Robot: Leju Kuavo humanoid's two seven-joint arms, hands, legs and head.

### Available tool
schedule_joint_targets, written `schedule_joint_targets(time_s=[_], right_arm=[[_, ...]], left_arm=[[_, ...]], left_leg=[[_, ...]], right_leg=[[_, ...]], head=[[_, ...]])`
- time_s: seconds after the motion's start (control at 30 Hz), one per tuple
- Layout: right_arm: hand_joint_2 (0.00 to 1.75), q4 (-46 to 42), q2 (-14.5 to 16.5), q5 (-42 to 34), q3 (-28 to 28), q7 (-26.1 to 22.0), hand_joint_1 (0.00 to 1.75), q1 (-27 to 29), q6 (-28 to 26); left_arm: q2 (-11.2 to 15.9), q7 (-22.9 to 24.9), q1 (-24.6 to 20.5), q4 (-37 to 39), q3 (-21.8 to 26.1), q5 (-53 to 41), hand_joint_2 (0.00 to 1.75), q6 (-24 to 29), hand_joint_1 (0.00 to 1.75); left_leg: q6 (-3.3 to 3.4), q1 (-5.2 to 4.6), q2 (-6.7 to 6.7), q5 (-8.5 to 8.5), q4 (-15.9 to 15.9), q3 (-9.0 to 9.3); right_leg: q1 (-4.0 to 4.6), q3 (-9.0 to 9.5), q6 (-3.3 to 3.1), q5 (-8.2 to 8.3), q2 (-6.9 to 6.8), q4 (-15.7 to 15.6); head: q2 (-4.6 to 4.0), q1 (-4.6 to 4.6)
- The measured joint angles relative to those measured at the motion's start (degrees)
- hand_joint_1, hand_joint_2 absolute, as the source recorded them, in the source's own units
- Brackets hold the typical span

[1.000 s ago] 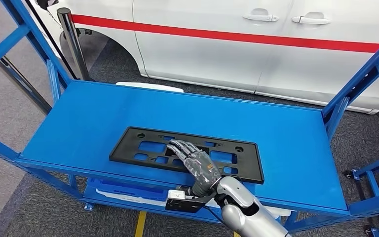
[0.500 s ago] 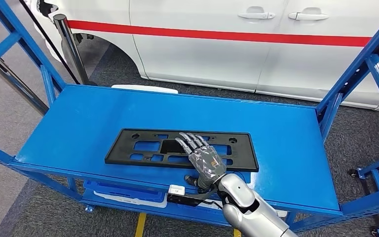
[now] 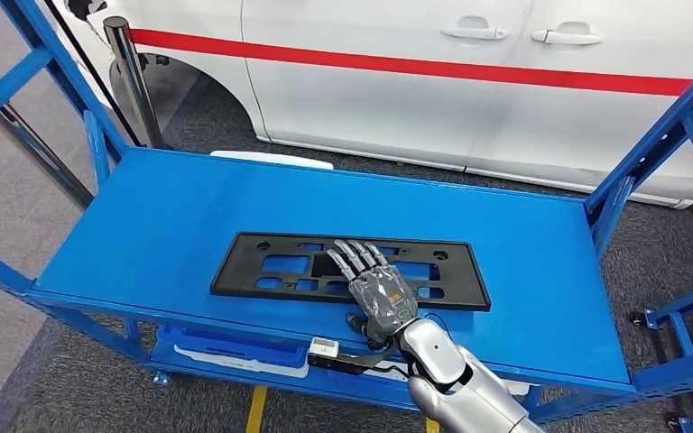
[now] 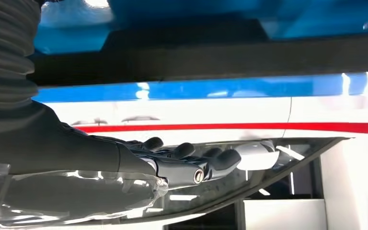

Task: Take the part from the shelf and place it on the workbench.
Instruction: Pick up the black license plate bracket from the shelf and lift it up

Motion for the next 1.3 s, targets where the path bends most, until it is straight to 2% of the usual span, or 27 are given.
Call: schedule_joint_targets(time_s=[0.03, 0.07, 0.1, 0.13, 0.17, 0.23, 0.27, 0.37, 0.43, 0.47, 0.53, 0.57, 0.6, 0.63, 0.67, 0.73, 0.77, 0.8, 0.83, 0.93, 1.0, 1.07, 1.1, 1.13, 1.17, 1.23, 1.3], right_arm=[[1.75, 0.1, 0.0, 0.3, 0.0, 0.1, 0.0, 0.0, 0.0], [1.75, 0.2, 0.0, 0.5, 0.0, 0.3, 0.0, 0.1, -0.1], [1.75, 0.3, 0.0, 0.8, 0.0, 0.4, 0.0, 0.1, -0.1], [1.75, 0.4, 0.0, 1.1, 0.0, 0.6, 0.0, 0.1, -0.2], [1.75, 0.4, 0.0, 1.6, 0.0, 0.9, 0.0, 0.0, -0.3], [1.75, 0.5, 0.0, 2.6, 0.1, 1.4, 0.0, -0.1, -0.8], [1.75, 0.5, 0.0, 2.9, 0.1, 1.6, 0.0, -0.1, -1.0], [1.75, 0.5, 0.0, 3.6, 0.1, 1.9, 0.0, -0.2, -1.2], [1.75, 0.5, 0.0, 4.0, 0.1, 2.1, 0.0, -0.2, -1.2], [1.75, 0.6, 0.1, 4.2, 0.1, 2.2, 0.21, -0.2, -1.2], [1.75, 0.7, 0.1, 4.7, 0.1, 2.5, 0.99, -0.2, -1.2], [1.75, 0.8, 0.1, 4.9, 0.2, 2.7, 1.4, -0.2, -1.2], [1.75, 0.9, 0.1, 5.1, 0.2, 2.8, 1.61, -0.2, -1.2], [1.75, 1.0, 0.1, 5.3, 0.2, 2.9, 1.64, -0.2, -1.2], [1.75, 1.1, 0.1, 5.5, 0.3, 3.0, 1.65, -0.2, -1.2], [1.75, 1.2, 0.2, 6.0, 0.3, 3.2, 1.66, -0.2, -1.3], [1.75, 1.3, 0.3, 6.2, 0.3, 3.4, 1.68, -0.3, -1.3], [1.75, 1.3, 0.3, 6.4, 0.3, 3.4, 1.7, -0.3, -1.3], [1.75, 1.4, 0.4, 6.5, 0.3, 3.5, 1.72, -0.3, -1.3], [1.75, 1.5, 0.5, 6.6, 0.4, 3.7, 1.71, -0.4, -1.2], [1.75, 1.6, 0.5, 6.6, 0.4, 3.8, 1.71, -0.5, -1.2], [1.75, 1.7, 0.5, 6.7, 0.4, 3.9, 1.72, -0.6, -1.2], [1.75, 1.8, 0.5, 6.7, 0.4, 4.0, 1.72, -0.6, -1.2], [1.75, 1.9, 0.5, 6.7, 0.4, 4.0, 1.71, -0.6, -1.2], [1.75, 2.0, 0.5, 6.7, 0.4, 4.0, 1.71, -0.6, -1.2], [1.75, 2.0, 0.5, 6.7, 0.4, 3.9, 1.71, -0.7, -1.2], [1.75, 2.0, 0.5, 6.7, 0.5, 3.9, 1.7, -0.8, -1.0]], left_arm=[[0.0, 0.0, 0.0, 0.0, 0.0, 0.0, 0.0, 0.0, 0.0], [0.0, 0.0, 0.0, 0.0, 0.0, 0.0, 0.0, 0.0, 0.0], [0.0, 0.0, 0.0, 0.0, 0.0, 0.0, 0.0, 0.0, 0.0], [0.0, 0.0, 0.1, 0.0, 0.0, 0.0, 0.0, 0.0, 0.0], [0.0, -0.1, 0.1, 0.0, 0.0, 0.0, 0.0, 0.0, 0.0], [0.0, -0.1, 0.0, 0.0, 0.0, 0.0, 0.0, 0.0, 0.0], [-0.1, -0.1, 0.0, 0.0, 0.0, 0.0, 0.0, 0.0, 0.0], [0.0, -0.1, 0.0, 0.0, 0.0, 0.0, 0.0, 0.0, 0.0], [0.0, -0.1, 0.0, 0.0, 0.0, 0.0, 0.0, 0.0, 0.0], [0.0, -0.1, 0.0, 0.0, 0.0, 0.0, 0.0, 0.0, 0.0], [0.0, -0.1, 0.0, 0.0, 0.0, 0.1, 0.0, 0.0, 0.0], [0.0, -0.1, 0.1, 0.0, 0.0, 0.1, 0.0, 0.0, 0.0], [-0.1, -0.1, 0.2, 0.0, 0.0, 0.1, 0.0, 0.0, 0.0], [-0.1, -0.1, 0.2, 0.0, 0.0, 0.1, 0.0, 0.0, 0.0], [-0.1, -0.1, 0.2, 0.0, 0.0, 0.1, 0.0, -0.1, 0.0], [0.0, -0.1, 0.2, 0.0, 0.0, 0.2, 0.0, -0.1, 0.0], [0.0, -0.1, 0.1, 0.0, 0.0, 0.2, 0.0, -0.1, 0.0], [0.0, -0.1, 0.1, 0.0, 0.0, 0.2, 0.0, -0.1, 0.0], [0.0, -0.1, 0.0, 0.0, 0.1, 0.2, 0.0, -0.2, 0.0], [0.0, 0.0, 0.1, 0.0, 0.1, 0.3, 0.0, -0.2, 0.0], [-0.1, 0.0, 0.1, 0.0, 0.1, 0.4, 0.0, -0.3, 0.0], [-0.1, -0.1, 0.1, 0.0, 0.1, 0.4, 0.0, -0.4, 0.0], [-0.1, -0.1, 0.1, 0.0, 0.1, 0.5, 0.0, -0.5, 0.0], [-0.1, -0.1, 0.1, 0.0, 0.2, 0.5, 0.0, -0.6, 0.0], [-0.1, -0.1, 0.1, 0.0, 0.2, 0.5, 0.0, -0.8, 0.0], [-0.1, -0.5, 0.1, 0.0, 0.2, 0.6, 0.0, -1.1, 0.0], [-0.1, -1.2, 0.1, 0.0, 0.2, 0.9, 0.0, -1.4, 0.0]], left_leg=[[0.02, -0.03, 0.0, 0.0, 0.0, -0.07], [0.03, -0.05, 0.0, -0.02, 0.1, -0.09], [0.01, -0.05, -0.01, -0.06, 0.1, -0.09], [-0.06, -0.05, -0.03, -0.13, 0.2, -0.04], [-0.18, -0.04, -0.08, -0.27, 0.4, 0.01], [-0.66, -0.23, -0.19, -0.63, 0.9, -0.08], [-0.94, -0.33, -0.22, -0.76, 1.1, -0.16], [-1.85, -0.22, -0.22, -0.95, 1.3, -0.21], [-2.48, -0.08, -0.19, -2.59, 3.4, -1.06], [-2.74, -0.02, -0.18, -4.23, 6.1, -2.27], [-3.13, 0.05, -0.17, -7.73, 13.4, -5.67], [-3.23, 0.06, -0.17, -8.73, 16.3, -7.01], [-3.26, 0.06, -0.17, -8.97, 17.8, -7.76], [-3.21, 0.06, -0.17, -8.26, 17.6, -7.66], [-3.06, 0.05, -0.17, -6.8, 15.7, -6.75], [-2.46, -0.05, -0.17, -3.02, 8.1, -3.13], [-2.13, -0.18, -0.19, -1.8, 4.6, -1.44], [-1.85, -0.32, -0.22, -1.21, 2.2, -0.37], [-1.63, -0.46, -0.25, -1.2, 1.3, 0.02], [-0.89, -0.27, -0.24, -0.72, 0.6, 0.24], [-0.22, 0.05, -0.08, -0.32, 0.0, 0.44], [0.09, -0.03, -0.01, -0.3, -0.1, 0.37], [0.12, -0.06, -0.01, -0.33, 0.0, 0.36], [0.13, -0.07, -0.01, -0.39, 0.1, 0.38], [0.08, -0.06, -0.04, -0.47, 0.2, 0.41], [-0.19, -0.03, -0.13, -0.82, 0.6, 0.43], [-0.74, -0.23, -0.21, -1.27, 1.4, 0.1]], right_leg=[[-0.05, -1.73, 0.09, -1.51, 0.0, 3.6], [-0.11, -2.88, 0.18, -2.08, 0.0, 6.0], [-0.17, -3.03, 0.21, -1.46, -0.01, 6.3], [-0.24, -2.08, 0.19, 0.16, -0.02, 4.3], [-0.3, -0.24, 0.09, 2.35, -0.03, 0.6], [-0.19, 3.13, -0.24, 4.99, -0.04, -6.5], [-0.1, 3.95, -0.44, 5.4, 0.0, -8.3], [0.03, 4.12, -1.29, 5.47, 0.14, -9.0], [-0.19, 4.34, -1.98, 5.71, 0.05, -9.4], [-0.27, 4.39, -2.23, 5.78, -0.05, -9.5], [-0.2, 4.29, -2.5, 5.78, -0.14, -9.5], [-0.15, 4.26, -2.52, 5.77, -0.15, -9.5], [-0.11, 4.24, -2.53, 5.76, -0.14, -9.5], [-0.07, 4.25, -2.53, 5.74, -0.11, -9.4], [-0.05, 4.27, -2.52, 5.71, -0.07, -9.4], [0.03, 4.36, -2.43, 5.61, 0.03, -9.2], [0.13, 4.33, -2.28, 5.56, 0.07, -9.2], [0.19, 4.27, -2.05, 5.56, 0.09, -9.2], [0.22, 4.19, -1.77, 5.6, 0.09, -9.2], [0.25, 4.09, -0.79, 5.39, 0.07, -9.0], [0.24, 2.63, -0.32, 3.01, 0.06, -5.6], [0.09, -0.72, 0.0, -0.66, 0.04, 1.7], [0.0, -2.22, 0.15, -1.71, 0.04, 4.8], [-0.1, -2.94, 0.27, -1.66, 0.03, 6.3], [-0.22, -2.64, 0.34, -0.51, 0.02, 5.5], [-0.44, 0.49, 0.27, 3.41, -0.03, -1.3], [-0.38, 3.08, -0.06, 5.39, -0.04, -7.3]], head=[[0.0, -0.02], [0.0, -0.01], [0.0, -0.02], [0.0, -0.01], [0.0, -0.01], [0.0, -0.01], [0.0, -0.04], [0.0, -0.07], [0.0, -0.09], [0.0, -0.11], [0.0, -0.13], [0.0, -0.13], [0.0, -0.13], [0.0, -0.13], [0.0, -0.13], [0.0, -0.13], [0.0, -0.12], [0.0, -0.11], [0.0, -0.11], [0.0, -0.08], [0.0, -0.03], [0.0, 0.0], [0.0, 0.0], [0.0, -0.01], [0.0, 0.0], [0.0, 0.02], [0.0, -0.02]])
